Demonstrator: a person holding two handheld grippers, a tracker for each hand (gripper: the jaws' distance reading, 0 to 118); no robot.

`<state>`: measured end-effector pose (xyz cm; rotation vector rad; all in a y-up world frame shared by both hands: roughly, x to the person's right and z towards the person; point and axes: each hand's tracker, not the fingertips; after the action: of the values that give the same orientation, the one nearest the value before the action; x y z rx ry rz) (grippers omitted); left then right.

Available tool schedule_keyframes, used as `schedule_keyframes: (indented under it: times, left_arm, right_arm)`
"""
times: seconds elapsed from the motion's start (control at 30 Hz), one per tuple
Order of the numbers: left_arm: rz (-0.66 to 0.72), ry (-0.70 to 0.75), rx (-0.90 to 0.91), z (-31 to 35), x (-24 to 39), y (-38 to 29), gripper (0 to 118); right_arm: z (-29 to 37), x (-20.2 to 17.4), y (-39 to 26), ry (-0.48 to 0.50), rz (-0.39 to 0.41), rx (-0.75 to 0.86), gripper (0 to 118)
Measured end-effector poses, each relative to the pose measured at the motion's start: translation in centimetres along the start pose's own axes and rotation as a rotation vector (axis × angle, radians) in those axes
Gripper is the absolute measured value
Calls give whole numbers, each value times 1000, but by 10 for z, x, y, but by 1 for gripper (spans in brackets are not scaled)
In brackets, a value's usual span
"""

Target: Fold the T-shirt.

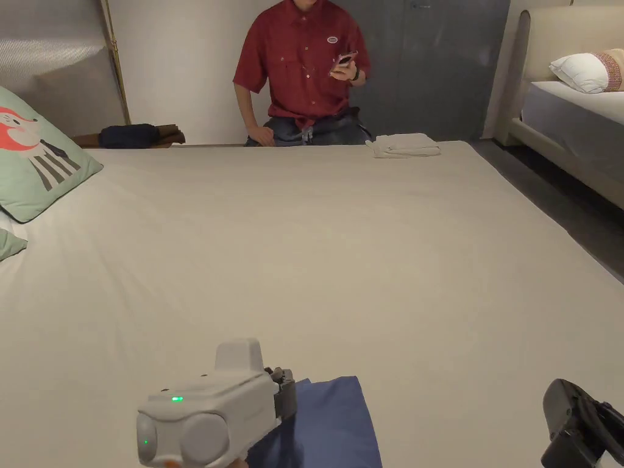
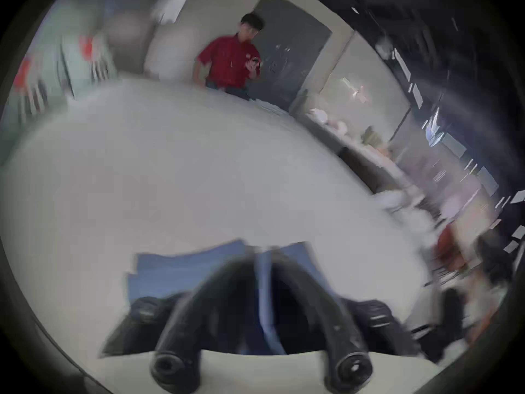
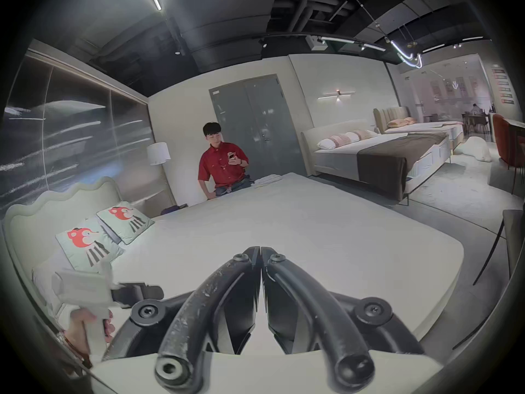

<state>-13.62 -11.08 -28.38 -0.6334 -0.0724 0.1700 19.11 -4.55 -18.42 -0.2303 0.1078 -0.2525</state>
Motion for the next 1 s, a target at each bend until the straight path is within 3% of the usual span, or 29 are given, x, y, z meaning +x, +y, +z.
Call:
schedule_keyframes:
  times: [0.27,0.43,0.53,0.73,1.0]
  left_arm:
    - [-241,-52,-84,-47,91,-60,1]
    - [-177,-307,-223,-56,128,-69,0]
    - [-184,-315,-167,-43,132,-62,0]
    - [-41,-303,39,13,72,-15,0]
    - [159,-30,263,90,-49,-6,0]
  right_arm:
    - [10,6,4,23,10,18,0]
    - [15,12,6,-4,36,19,0]
    - [14,16,7,-11,42,15,0]
    - [-14,-4,9,52,85,6,0]
    - [-102,-74,-46,225,234,-220,0]
